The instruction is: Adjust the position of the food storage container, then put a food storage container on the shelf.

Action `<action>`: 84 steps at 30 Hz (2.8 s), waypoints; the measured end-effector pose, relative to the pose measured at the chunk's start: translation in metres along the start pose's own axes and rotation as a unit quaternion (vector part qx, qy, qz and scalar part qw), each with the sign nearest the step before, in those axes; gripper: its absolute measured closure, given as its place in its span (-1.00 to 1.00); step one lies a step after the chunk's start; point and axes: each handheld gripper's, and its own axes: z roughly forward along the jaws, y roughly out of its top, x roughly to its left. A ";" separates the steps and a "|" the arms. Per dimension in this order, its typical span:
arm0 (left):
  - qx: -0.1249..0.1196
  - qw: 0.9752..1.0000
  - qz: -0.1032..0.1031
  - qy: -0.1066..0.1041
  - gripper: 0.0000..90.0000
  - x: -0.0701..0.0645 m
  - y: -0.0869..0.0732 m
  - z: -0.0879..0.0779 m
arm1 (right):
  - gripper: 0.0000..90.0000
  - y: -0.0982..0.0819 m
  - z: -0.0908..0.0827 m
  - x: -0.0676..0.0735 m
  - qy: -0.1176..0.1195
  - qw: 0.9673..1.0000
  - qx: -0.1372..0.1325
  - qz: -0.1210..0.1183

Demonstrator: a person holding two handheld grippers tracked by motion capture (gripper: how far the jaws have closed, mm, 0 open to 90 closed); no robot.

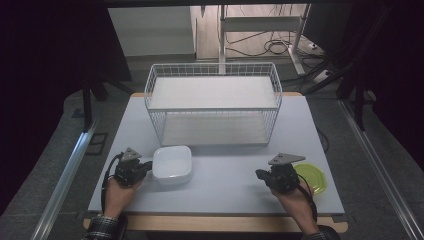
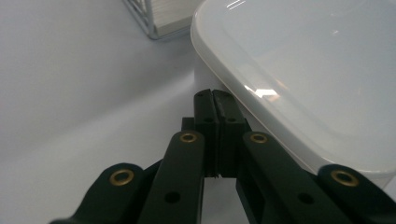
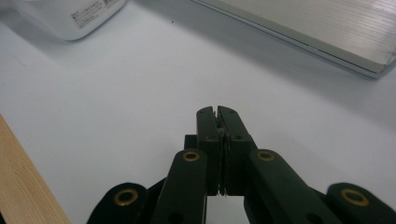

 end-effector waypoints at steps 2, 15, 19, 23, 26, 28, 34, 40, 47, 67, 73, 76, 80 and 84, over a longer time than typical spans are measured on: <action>-0.002 1.000 -0.001 -0.007 0.99 -0.002 0.002 0.003 | 0.96 0.001 0.002 0.001 0.001 1.000 0.000 -0.002; 0.008 0.998 0.035 -0.043 0.99 -0.033 0.017 0.025 | 0.93 0.011 0.023 0.009 0.016 1.000 -0.006 -0.006; 0.011 0.998 0.049 -0.050 0.99 -0.042 0.019 0.030 | 0.93 0.015 0.030 0.011 0.021 1.000 -0.009 -0.006; 0.010 0.997 0.055 -0.058 0.98 -0.050 0.023 0.036 | 0.92 0.019 0.038 0.011 0.028 1.000 -0.010 -0.004; 0.012 0.996 0.058 -0.063 0.98 -0.055 0.026 0.040 | 0.91 0.021 0.041 0.011 0.032 0.999 -0.014 0.000; 0.012 0.996 0.061 -0.064 0.98 -0.057 0.027 0.042 | 0.91 0.022 0.042 0.012 0.032 0.999 -0.015 0.000; 0.015 0.993 0.083 -0.081 0.98 -0.075 0.034 0.052 | 0.89 0.025 0.044 0.013 0.026 0.999 -0.018 -0.008; 0.014 0.991 0.098 -0.092 0.98 -0.089 0.039 0.060 | 0.87 0.024 0.041 0.012 0.021 0.999 -0.022 -0.009; 0.012 0.990 0.100 -0.101 0.90 -0.092 0.042 0.060 | 0.84 0.022 0.037 0.015 0.012 0.999 -0.023 -0.020; -0.027 0.987 0.100 -0.121 -0.69 -0.073 0.032 0.024 | -0.45 0.013 0.019 0.008 0.049 0.997 -0.064 -0.010; -0.049 0.986 0.107 -0.120 -0.87 -0.072 0.031 0.025 | -0.77 0.012 0.027 0.008 0.054 0.997 -0.050 -0.006; -0.046 0.985 0.110 -0.123 -0.92 -0.071 0.030 0.030 | -0.81 0.013 0.028 0.008 0.050 0.997 -0.053 -0.010; -0.058 0.984 0.109 -0.130 -0.95 -0.073 0.031 0.031 | -0.85 0.015 0.029 0.009 0.046 0.997 -0.056 -0.012; -0.052 0.984 0.109 -0.129 -0.94 -0.077 0.035 0.031 | -0.86 0.016 0.034 0.010 0.042 0.997 -0.057 -0.021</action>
